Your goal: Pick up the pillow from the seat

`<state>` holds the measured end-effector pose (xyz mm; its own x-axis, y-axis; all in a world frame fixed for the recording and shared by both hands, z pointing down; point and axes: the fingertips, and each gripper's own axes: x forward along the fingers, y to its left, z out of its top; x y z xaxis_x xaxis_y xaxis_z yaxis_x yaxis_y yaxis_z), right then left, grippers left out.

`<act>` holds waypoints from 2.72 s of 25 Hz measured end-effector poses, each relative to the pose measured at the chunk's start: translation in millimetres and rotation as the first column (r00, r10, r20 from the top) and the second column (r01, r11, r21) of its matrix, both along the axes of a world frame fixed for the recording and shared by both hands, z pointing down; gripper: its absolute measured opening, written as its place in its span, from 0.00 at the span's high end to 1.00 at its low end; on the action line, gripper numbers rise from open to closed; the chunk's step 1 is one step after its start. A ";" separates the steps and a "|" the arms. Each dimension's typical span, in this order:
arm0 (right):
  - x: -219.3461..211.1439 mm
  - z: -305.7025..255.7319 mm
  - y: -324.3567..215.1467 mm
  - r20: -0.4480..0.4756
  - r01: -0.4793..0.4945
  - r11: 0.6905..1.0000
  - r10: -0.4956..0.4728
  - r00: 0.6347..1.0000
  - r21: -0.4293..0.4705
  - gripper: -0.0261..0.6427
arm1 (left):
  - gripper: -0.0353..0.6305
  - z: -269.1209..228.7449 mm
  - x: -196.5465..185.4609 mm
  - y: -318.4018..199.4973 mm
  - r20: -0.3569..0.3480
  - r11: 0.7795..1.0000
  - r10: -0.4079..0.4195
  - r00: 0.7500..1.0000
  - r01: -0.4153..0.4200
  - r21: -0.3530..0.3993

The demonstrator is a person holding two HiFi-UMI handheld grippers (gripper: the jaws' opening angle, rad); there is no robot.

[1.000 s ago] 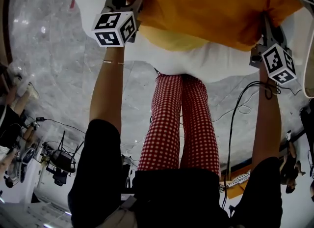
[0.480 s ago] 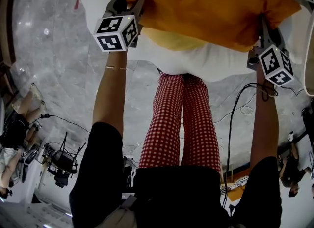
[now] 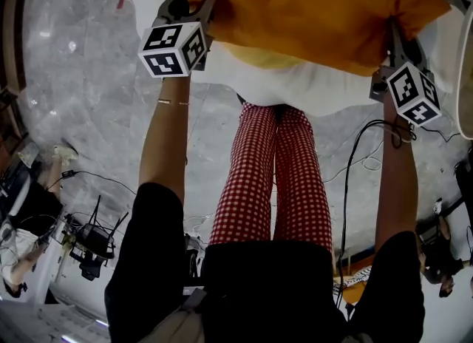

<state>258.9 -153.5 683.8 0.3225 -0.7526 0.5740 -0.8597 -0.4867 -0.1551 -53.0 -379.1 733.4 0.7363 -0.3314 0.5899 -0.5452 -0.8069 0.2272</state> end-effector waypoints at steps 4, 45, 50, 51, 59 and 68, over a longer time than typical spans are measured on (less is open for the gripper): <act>-5.0 -15.6 2.3 -0.010 0.005 1.000 -0.005 1.000 0.010 0.73 | 0.67 -15.0 -4.8 2.5 -0.010 1.000 -0.002 1.000 0.002 -0.001; -41.4 -180.1 12.0 -0.140 0.101 0.988 -0.084 0.987 0.119 0.74 | 0.67 -187.6 -35.2 17.7 -0.073 0.996 -0.014 0.997 0.021 0.092; -46.1 -205.8 9.2 -0.142 0.107 0.986 -0.088 0.986 0.132 0.74 | 0.67 -211.0 -42.0 18.4 -0.089 0.996 -0.028 0.996 0.035 0.082; -47.4 -212.0 7.2 -0.144 0.110 0.985 -0.090 0.985 0.136 0.74 | 0.67 -216.7 -43.8 17.0 -0.095 0.996 -0.032 0.995 0.040 0.082; -54.0 -264.7 4.1 -0.160 0.132 0.975 -0.104 0.982 0.179 0.74 | 0.67 -276.4 -50.4 15.5 -0.119 0.994 -0.038 0.992 0.050 0.099; -55.0 -299.0 5.2 -0.149 0.129 0.971 -0.100 0.984 0.199 0.74 | 0.67 -317.9 -52.0 16.9 -0.130 0.994 -0.022 0.991 0.036 0.106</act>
<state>203.9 -148.4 384.8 0.2917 -0.8870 0.3581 -0.9280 -0.3531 -0.1187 -105.0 -362.1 415.5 0.7928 -0.4098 0.4512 -0.5404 -0.8149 0.2094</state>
